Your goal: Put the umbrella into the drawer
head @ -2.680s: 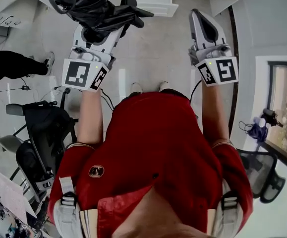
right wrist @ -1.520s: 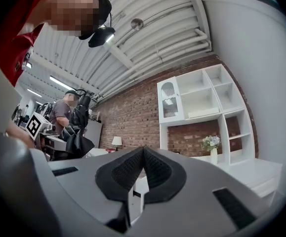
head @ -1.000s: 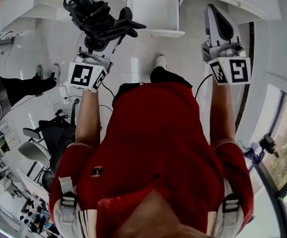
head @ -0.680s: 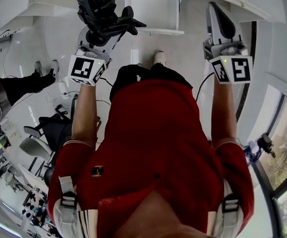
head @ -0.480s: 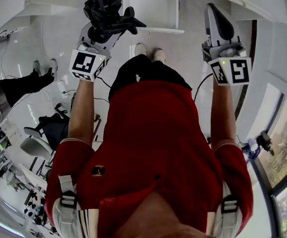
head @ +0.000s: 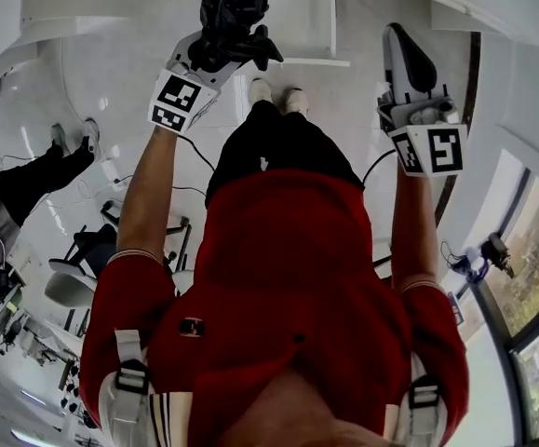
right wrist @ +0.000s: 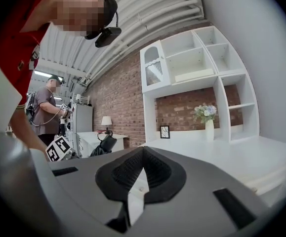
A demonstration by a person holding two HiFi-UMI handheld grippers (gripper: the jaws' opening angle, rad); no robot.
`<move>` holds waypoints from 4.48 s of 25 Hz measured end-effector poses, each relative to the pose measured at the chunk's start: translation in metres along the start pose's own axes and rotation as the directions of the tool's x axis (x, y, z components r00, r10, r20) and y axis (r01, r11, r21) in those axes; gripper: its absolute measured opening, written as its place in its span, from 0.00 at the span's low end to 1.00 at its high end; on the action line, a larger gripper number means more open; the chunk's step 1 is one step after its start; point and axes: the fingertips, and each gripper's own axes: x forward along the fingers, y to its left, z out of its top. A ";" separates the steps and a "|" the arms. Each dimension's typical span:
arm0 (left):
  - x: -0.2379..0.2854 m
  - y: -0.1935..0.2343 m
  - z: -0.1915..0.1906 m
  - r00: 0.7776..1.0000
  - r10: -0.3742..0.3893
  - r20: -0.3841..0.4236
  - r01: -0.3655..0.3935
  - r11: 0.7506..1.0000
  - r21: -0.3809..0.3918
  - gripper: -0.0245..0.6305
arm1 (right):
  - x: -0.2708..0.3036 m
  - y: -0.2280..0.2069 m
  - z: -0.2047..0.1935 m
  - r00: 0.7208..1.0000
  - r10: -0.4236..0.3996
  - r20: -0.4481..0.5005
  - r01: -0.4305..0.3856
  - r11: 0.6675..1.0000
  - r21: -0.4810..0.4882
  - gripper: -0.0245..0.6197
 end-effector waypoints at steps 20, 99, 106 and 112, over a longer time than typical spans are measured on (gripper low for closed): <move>0.135 0.050 -0.159 0.880 -0.212 -0.425 0.267 0.961 0.074 0.39 | 0.022 -0.006 -0.086 0.981 -0.118 -0.152 0.122 0.992 0.017 0.04; 0.023 0.034 0.119 0.961 0.172 0.216 -0.107 0.953 -0.283 0.15 | 0.050 0.016 -0.032 0.998 0.053 -0.021 -0.049 0.989 0.137 0.04; -0.033 0.008 0.190 0.917 0.172 0.359 -0.122 0.980 -0.159 0.06 | 0.041 0.027 0.027 0.996 0.064 0.065 -0.071 0.992 0.103 0.04; -0.081 -0.005 0.230 0.872 0.191 0.450 -0.171 0.982 -0.087 0.05 | 0.025 0.043 0.061 0.990 0.074 0.122 -0.085 0.993 0.082 0.04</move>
